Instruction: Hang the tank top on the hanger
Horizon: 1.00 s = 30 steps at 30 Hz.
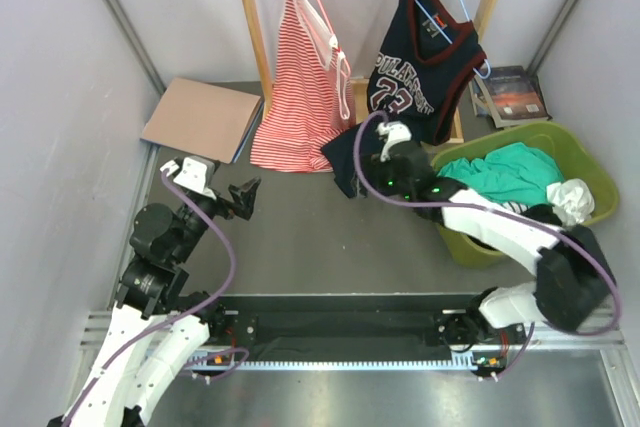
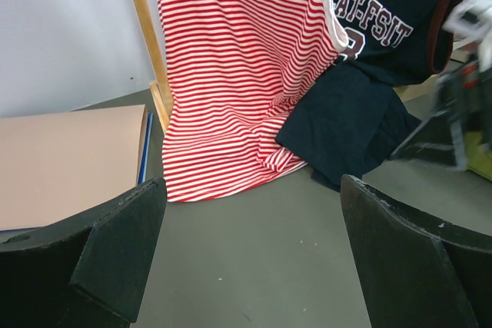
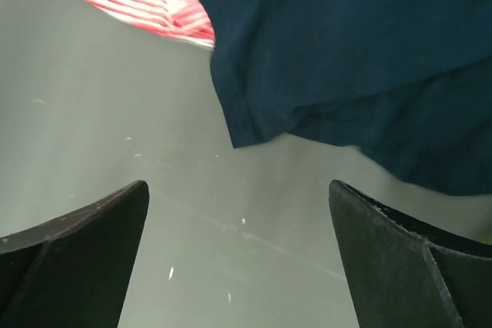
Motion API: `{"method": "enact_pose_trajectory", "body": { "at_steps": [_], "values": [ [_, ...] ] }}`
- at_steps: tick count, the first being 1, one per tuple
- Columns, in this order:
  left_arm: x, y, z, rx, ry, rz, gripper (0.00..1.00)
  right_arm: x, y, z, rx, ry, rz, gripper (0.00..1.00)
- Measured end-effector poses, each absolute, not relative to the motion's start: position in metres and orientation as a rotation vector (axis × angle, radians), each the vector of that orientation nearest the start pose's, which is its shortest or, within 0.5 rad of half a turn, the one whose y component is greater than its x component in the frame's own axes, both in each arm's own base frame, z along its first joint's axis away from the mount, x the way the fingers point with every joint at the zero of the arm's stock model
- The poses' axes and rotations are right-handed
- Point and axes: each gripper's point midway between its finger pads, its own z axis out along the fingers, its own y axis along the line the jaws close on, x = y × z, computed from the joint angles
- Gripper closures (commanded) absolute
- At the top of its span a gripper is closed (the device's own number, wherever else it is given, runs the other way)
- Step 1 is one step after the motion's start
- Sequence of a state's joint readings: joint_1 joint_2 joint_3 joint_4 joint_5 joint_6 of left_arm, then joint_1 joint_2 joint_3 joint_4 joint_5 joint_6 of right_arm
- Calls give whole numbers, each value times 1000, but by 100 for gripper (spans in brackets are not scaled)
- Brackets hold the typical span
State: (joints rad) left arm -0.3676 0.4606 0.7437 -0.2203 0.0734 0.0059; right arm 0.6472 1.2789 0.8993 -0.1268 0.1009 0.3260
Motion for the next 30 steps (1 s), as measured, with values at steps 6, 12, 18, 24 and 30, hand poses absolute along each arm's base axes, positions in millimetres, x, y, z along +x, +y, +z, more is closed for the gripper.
{"method": "enact_pose_trajectory", "body": {
  "at_steps": [6,12,18,24,30],
  "values": [
    [236,-103,326,336,1500,-337,1,338,244,87,-167,2267,315,0],
    [236,-102,325,334,1503,-335,1,367,226,46,32,2302,154,0],
    [236,-102,325,335,1504,-335,1,391,219,39,158,2254,113,0],
    [237,-103,324,335,1507,-335,1,407,222,35,214,2205,138,31],
    [237,-103,324,335,1507,-335,1,416,211,36,267,2168,152,100]
  ]
}}
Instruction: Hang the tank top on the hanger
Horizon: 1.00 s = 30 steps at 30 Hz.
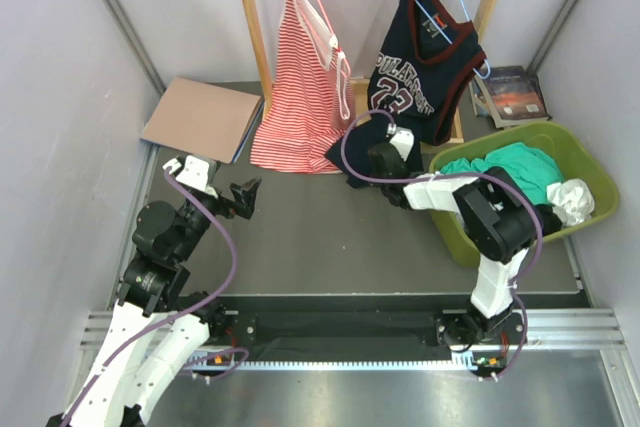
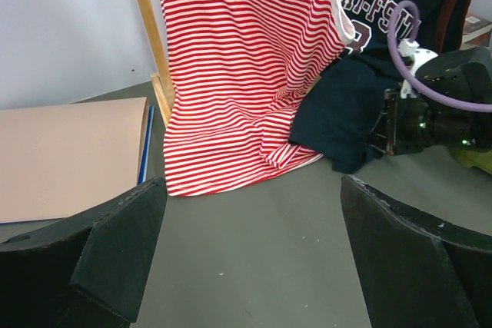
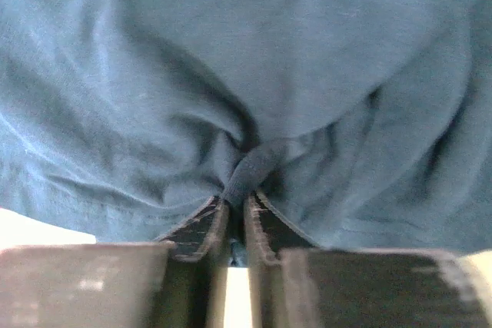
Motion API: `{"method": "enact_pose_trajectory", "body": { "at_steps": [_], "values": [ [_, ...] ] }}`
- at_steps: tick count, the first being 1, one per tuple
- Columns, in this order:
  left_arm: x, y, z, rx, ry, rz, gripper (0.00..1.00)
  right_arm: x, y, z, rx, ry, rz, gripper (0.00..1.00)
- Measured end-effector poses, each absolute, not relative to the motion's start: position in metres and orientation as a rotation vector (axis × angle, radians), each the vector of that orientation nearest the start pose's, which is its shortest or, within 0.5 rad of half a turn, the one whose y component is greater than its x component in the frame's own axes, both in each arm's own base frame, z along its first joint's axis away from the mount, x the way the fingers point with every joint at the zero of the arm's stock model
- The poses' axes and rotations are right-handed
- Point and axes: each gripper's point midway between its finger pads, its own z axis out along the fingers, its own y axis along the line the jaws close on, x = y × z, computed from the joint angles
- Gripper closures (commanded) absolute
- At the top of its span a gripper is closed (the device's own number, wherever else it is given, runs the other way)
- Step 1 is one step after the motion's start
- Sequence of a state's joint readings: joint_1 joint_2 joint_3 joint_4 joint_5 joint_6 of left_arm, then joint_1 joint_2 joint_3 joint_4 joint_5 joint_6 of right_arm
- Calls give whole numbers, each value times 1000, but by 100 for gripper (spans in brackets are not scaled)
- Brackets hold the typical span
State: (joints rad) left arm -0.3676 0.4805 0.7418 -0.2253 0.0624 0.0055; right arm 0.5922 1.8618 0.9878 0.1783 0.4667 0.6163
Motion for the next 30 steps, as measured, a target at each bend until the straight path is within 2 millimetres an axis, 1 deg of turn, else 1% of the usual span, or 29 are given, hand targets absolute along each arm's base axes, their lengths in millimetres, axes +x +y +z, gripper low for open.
{"method": "enact_pose_trajectory", "body": {
  "at_steps": [3,5,7,10,12,13,14,16,19,21,23,25,26,27,28,29,30],
  "values": [
    [237,-103,324,336,1507,-335,1,411,200,40,266,2160,149,100],
    [237,-103,324,335,1508,-335,1,409,194,50,253,2149,148,100],
    [236,-103,324,335,1507,-335,1,411,190,68,237,2122,154,100],
    [236,-103,324,335,1507,-335,1,420,178,105,234,2053,174,100],
    [237,-103,324,336,1507,-335,1,435,169,130,244,2007,189,100],
    [237,-103,324,336,1507,-335,1,446,165,147,249,1977,200,100],
    [237,-103,324,336,1507,-335,1,455,161,158,253,1955,207,100],
    [237,-103,324,336,1507,-335,1,476,154,192,255,1896,224,100],
    [236,-103,324,335,1507,-335,1,505,152,229,248,1824,238,100],
    [237,-103,324,336,1507,-335,1,522,157,245,231,1791,253,100],
    [237,-103,324,336,1507,-335,1,536,165,249,207,1784,269,100],
    [236,-103,324,335,1507,-335,1,548,171,245,193,1786,275,100],
    [237,-103,324,336,1507,-335,1,554,174,242,188,1789,277,96],
    [237,-103,324,336,1508,-335,1,559,177,239,185,1792,277,85],
    [237,-103,324,336,1508,-335,1,566,180,234,180,1798,274,71],
    [237,-102,324,335,1508,-335,1,572,182,229,175,1804,271,33],
    [237,-102,324,335,1508,-335,1,578,184,225,167,1813,267,21]
  ]
}}
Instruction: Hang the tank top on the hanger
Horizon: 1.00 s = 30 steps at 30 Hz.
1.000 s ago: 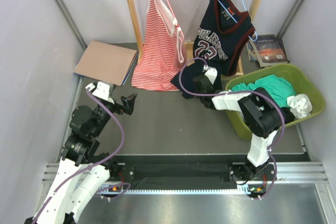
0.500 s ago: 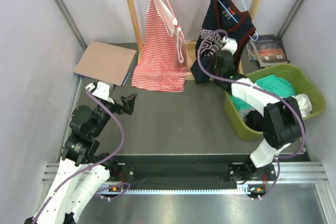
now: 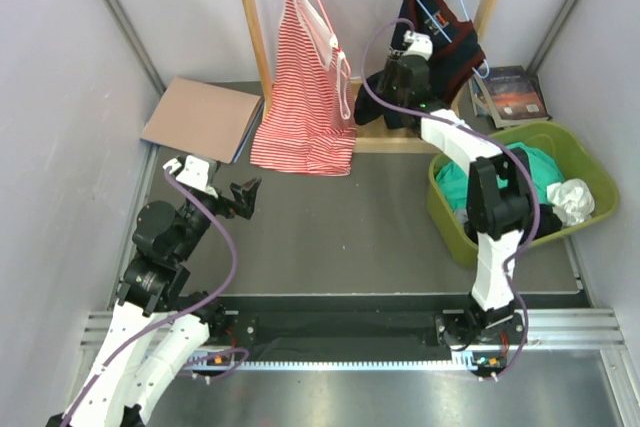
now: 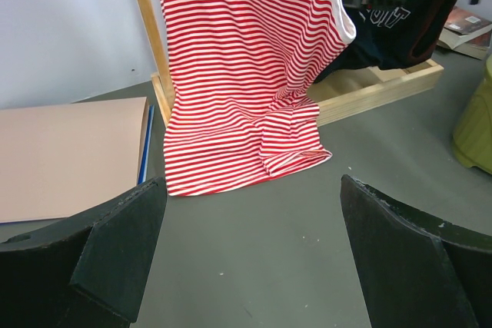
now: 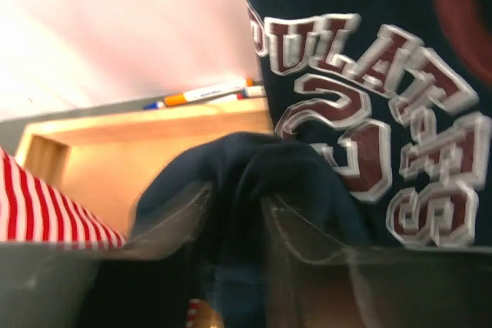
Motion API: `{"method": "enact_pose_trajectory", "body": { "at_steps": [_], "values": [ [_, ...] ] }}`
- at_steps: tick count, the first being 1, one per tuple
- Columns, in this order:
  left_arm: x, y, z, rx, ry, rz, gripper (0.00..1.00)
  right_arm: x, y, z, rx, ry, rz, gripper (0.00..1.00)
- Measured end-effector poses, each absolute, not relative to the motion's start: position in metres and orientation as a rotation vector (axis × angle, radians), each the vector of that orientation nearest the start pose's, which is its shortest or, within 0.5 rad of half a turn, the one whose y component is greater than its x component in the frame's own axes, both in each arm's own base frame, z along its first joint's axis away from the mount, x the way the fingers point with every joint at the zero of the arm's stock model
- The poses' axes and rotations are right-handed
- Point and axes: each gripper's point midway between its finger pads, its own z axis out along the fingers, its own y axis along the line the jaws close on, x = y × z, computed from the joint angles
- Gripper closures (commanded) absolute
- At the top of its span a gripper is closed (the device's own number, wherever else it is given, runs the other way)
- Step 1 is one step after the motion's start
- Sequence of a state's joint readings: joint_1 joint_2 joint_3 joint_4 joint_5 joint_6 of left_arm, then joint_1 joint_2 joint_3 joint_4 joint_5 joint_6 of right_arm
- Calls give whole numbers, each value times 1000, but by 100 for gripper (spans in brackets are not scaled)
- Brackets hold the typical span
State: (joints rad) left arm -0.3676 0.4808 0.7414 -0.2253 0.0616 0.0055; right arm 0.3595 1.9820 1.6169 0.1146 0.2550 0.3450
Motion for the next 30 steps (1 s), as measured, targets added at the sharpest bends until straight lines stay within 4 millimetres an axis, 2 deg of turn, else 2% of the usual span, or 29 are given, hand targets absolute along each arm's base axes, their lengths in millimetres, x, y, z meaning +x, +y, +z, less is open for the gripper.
{"method": "enact_pose_trajectory", "body": {
  "at_steps": [2,4,7,10,14,18,20,22,25,28,30],
  "values": [
    [237,-103,323,335,1511,-334,1,590,191,217,143,1835,263,7],
    [238,-103,322,336,1515,-334,1,594,195,212,120,1854,263,4],
    [240,-103,320,337,1524,-333,1,589,196,208,98,1873,276,0],
    [240,-103,320,335,1524,-331,1,571,193,201,76,1893,302,0],
    [240,-103,320,335,1524,-331,1,530,185,194,45,1926,341,0],
    [240,-103,320,333,1526,-332,1,488,178,202,22,1908,395,0],
    [240,-102,320,321,1530,-335,1,457,175,202,-10,1895,419,0],
    [242,-102,318,311,1540,-332,1,435,173,200,-38,1878,424,0],
    [250,-100,307,281,1592,-317,1,392,179,190,-138,1870,430,0],
    [261,-96,290,241,1669,-283,1,347,190,196,-235,1828,464,0],
    [265,-92,281,213,1709,-257,1,321,188,202,-262,1800,476,0]
  ]
}}
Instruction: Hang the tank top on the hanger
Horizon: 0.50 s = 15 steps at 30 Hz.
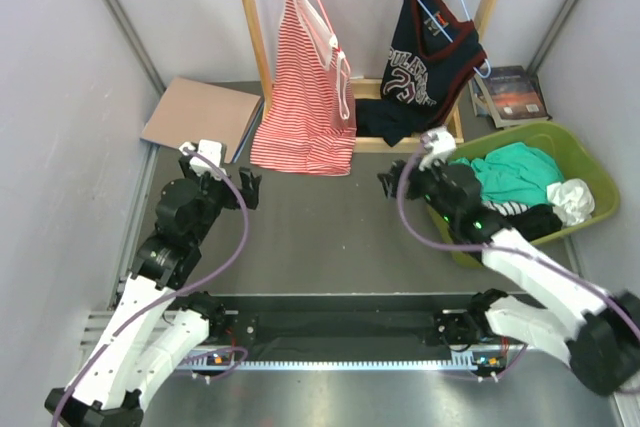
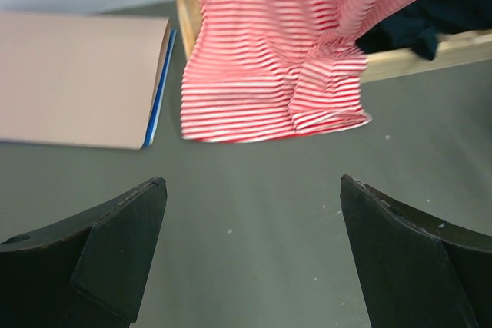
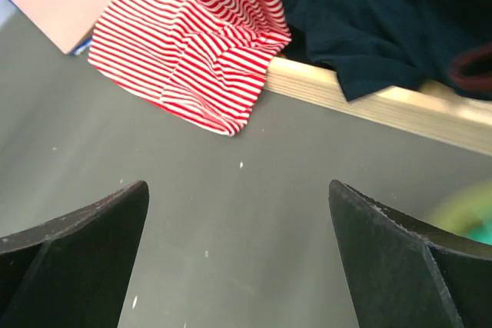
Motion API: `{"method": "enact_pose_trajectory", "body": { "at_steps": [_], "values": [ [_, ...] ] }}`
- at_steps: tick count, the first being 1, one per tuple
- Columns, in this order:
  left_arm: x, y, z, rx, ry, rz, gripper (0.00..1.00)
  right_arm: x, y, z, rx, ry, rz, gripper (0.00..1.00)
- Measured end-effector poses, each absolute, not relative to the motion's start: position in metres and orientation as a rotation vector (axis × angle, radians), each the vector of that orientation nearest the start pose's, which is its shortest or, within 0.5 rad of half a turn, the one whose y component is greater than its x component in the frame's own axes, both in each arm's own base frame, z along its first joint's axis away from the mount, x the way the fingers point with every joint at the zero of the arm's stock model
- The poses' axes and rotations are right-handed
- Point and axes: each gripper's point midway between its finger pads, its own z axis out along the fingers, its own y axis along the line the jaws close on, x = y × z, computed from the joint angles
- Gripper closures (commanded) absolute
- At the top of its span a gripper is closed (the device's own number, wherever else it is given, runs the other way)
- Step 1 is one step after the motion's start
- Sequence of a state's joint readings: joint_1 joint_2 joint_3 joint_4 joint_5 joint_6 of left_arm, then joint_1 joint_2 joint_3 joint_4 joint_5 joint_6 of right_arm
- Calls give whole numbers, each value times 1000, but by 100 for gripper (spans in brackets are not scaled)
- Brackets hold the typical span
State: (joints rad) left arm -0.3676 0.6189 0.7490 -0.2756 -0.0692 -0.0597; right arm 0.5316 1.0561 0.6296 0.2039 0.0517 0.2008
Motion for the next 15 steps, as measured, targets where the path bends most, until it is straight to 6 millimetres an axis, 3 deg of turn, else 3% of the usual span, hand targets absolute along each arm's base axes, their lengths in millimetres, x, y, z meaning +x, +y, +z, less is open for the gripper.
{"method": "enact_pose_trajectory", "body": {
  "at_steps": [3,8,15],
  "values": [
    [268,-87,270,178,1756,-229,1,290,165,224,-221,1711,474,0],
    [268,-79,274,122,1751,-206,1,263,133,259,-124,1598,450,0],
    [262,-69,290,74,1695,-191,1,253,113,246,-76,1654,381,0]
  ]
}}
